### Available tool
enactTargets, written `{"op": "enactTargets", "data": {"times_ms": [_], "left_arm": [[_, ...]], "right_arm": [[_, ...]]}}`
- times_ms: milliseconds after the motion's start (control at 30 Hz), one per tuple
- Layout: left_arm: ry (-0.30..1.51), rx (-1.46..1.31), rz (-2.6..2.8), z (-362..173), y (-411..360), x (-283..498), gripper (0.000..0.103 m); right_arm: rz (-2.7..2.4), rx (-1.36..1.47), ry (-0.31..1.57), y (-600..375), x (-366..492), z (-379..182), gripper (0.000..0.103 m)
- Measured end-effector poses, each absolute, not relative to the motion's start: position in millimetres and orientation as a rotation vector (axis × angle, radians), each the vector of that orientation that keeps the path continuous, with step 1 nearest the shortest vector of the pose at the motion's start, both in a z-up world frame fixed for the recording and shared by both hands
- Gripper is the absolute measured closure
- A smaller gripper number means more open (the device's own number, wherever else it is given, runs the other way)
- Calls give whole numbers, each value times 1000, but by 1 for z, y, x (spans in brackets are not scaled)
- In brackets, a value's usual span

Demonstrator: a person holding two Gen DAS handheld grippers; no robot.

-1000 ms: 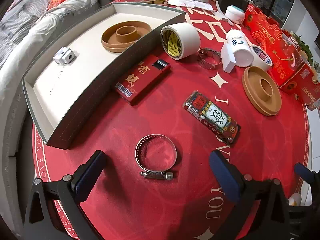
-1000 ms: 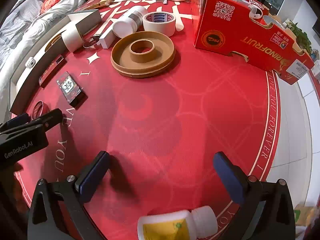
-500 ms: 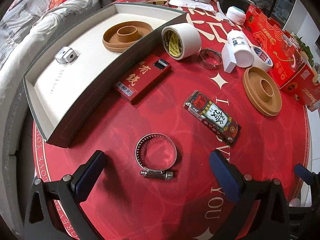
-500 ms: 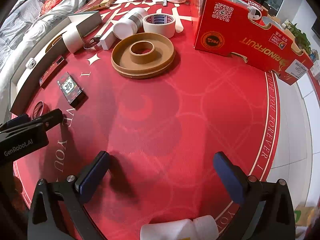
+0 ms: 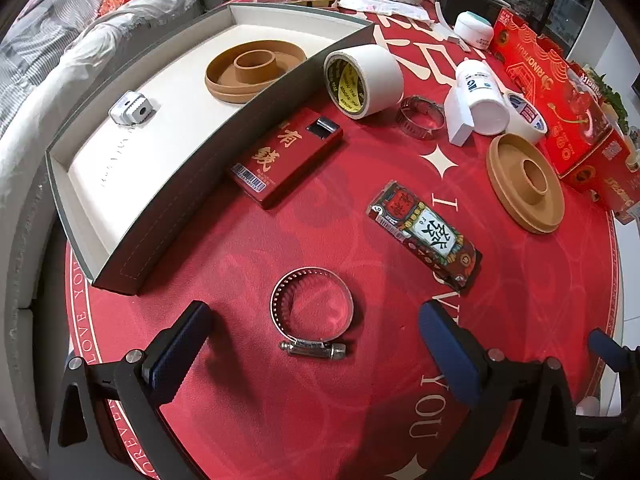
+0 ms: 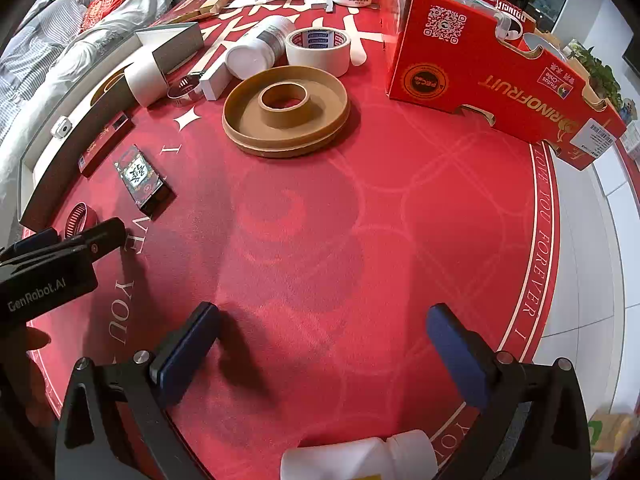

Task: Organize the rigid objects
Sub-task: 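Hold the bottle in the right tool while the left tool grasps the hose clamp, then carry the hose clamp and the bottle to the tray with both tools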

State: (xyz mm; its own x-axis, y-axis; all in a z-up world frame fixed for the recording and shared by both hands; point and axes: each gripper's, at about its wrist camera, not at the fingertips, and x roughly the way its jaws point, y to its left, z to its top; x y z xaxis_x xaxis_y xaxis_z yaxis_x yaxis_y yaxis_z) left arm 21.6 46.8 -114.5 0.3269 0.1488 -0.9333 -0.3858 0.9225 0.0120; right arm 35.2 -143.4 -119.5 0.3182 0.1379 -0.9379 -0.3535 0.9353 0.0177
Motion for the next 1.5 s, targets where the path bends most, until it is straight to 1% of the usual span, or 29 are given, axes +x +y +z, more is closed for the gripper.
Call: {"op": "enactTargets", "data": {"times_ms": [367, 400, 433, 467, 500, 533, 567, 600, 633, 667, 700, 733, 800, 933, 967, 1033, 1067, 1133, 1200, 1267, 1333, 1367, 1400, 1433, 1467, 1500], "left_arm": [[1260, -230, 336, -115, 51, 38, 1], [1265, -226, 326, -115, 51, 40, 3], [1264, -218, 316, -113, 49, 41, 8], [1259, -203, 300, -110, 46, 42, 18], [1251, -189, 284, -107, 43, 42, 26], [1242, -174, 269, -104, 40, 42, 44], [1239, -159, 251, -101, 37, 43, 65], [1242, -153, 239, -100, 35, 44, 66], [1254, -155, 233, -100, 35, 45, 66], [1256, -157, 235, -100, 35, 45, 66], [1259, -165, 238, -100, 36, 44, 66], [1258, -175, 240, -99, 38, 42, 66], [1234, -210, 236, -94, 45, 36, 66], [1185, -272, 235, -81, 62, 27, 66], [1178, -282, 233, -80, 67, 26, 66], [1177, -290, 231, -79, 74, 26, 66], [1181, -293, 230, -80, 75, 27, 65], [1188, -296, 229, -82, 77, 25, 65], [1198, -303, 225, -86, 77, 23, 66], [1204, -314, 221, -89, 75, 20, 65], [1204, -320, 214, -89, 75, 16, 65], [1203, -318, 213, -88, 74, 13, 65], [1203, -315, 213, -88, 73, 14, 66], [1202, -311, 212, -88, 72, 14, 66], [1201, -306, 213, -87, 72, 13, 66], [1198, -302, 215, -85, 72, 13, 66]], "right_arm": [[327, -220, 1241, -143, 40, -119, 0], [325, -223, 1265, -142, 43, -119, 0], [321, -224, 1279, -141, 45, -119, 0], [315, -226, 1294, -140, 47, -118, 1], [314, -227, 1296, -139, 47, -117, 6], [315, -226, 1288, -139, 47, -114, 10], [319, -227, 1277, -139, 46, -110, 24], [323, -227, 1269, -139, 45, -107, 42], [324, -227, 1267, -140, 45, -104, 51], [320, -221, 1272, -141, 45, -102, 67], [319, -209, 1282, -143, 46, -101, 73], [325, -187, 1296, -146, 48, -101, 73], [334, -141, 1320, -152, 51, -100, 83], [364, -56, 1338, -167, 56, -100, 82], [362, -50, 1335, -170, 56, -100, 78], [355, -54, 1327, -169, 48, -102, 32], [368, -52, 1309, -170, 44, -99, 3], [404, -70, 1256, -173, 34, -86, 2], [418, -152, 1244, -170, 26, -81, 2], [417, -265, 1265, -166, 17, -85, 2], [433, -320, 1306, -167, 8, -94, 3], [441, -330, 1323, -167, 5, -99, 6], [443, -342, 1341, -166, 3, -104, 21], [432, -357, 1365, -165, 2, -110, 32], [427, -347, 1352, -165, 2, -109, 38], [423, -342, 1364, -165, 4, -109, 38]]}}
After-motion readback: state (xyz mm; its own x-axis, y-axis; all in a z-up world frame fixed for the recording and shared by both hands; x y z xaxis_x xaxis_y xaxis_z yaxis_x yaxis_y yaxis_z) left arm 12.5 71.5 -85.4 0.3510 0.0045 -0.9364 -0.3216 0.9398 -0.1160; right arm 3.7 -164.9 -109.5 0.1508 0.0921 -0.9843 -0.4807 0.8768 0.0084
